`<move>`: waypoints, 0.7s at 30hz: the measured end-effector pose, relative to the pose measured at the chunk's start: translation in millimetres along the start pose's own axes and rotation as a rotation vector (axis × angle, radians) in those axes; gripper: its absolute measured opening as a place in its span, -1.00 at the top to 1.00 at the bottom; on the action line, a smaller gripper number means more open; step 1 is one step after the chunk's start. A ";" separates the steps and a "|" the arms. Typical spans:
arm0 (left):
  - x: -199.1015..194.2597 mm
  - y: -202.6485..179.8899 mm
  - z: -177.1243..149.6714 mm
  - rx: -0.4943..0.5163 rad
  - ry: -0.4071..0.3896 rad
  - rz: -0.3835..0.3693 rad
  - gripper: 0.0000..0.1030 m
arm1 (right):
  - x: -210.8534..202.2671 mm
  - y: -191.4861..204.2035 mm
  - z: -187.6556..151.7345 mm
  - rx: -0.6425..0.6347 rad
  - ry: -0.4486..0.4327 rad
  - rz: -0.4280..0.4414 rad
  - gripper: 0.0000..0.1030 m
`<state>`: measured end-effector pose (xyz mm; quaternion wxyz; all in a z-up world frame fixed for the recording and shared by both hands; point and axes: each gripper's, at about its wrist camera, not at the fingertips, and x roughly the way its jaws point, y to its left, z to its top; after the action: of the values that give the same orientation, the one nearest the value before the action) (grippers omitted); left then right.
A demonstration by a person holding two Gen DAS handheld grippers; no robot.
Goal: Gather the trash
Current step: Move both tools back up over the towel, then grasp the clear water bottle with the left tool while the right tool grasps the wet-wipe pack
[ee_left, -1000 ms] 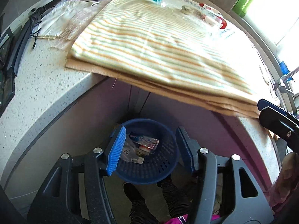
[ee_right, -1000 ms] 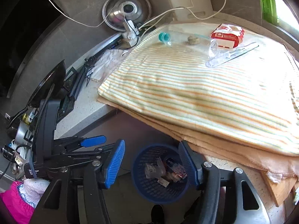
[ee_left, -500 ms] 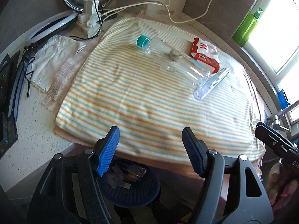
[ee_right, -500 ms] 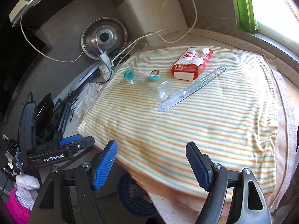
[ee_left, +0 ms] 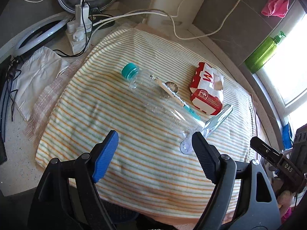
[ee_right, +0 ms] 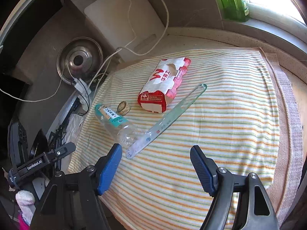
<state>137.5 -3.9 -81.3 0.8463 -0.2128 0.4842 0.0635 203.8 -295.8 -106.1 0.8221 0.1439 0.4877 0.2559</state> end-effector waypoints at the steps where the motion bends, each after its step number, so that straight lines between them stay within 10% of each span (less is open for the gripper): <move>1: 3.2 -2.3 4.6 -0.005 0.004 0.000 -0.58 | 2.5 -1.6 6.3 0.003 -0.001 -0.001 -0.49; 21: 71.7 -6.3 53.2 -0.237 0.085 0.084 -0.58 | 70.2 -30.3 94.2 0.018 0.062 0.022 -0.43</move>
<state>219.1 5.9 -116.6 0.7905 -0.2935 0.5173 0.1464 322.3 -280.3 -126.5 0.8025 0.1487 0.5136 0.2647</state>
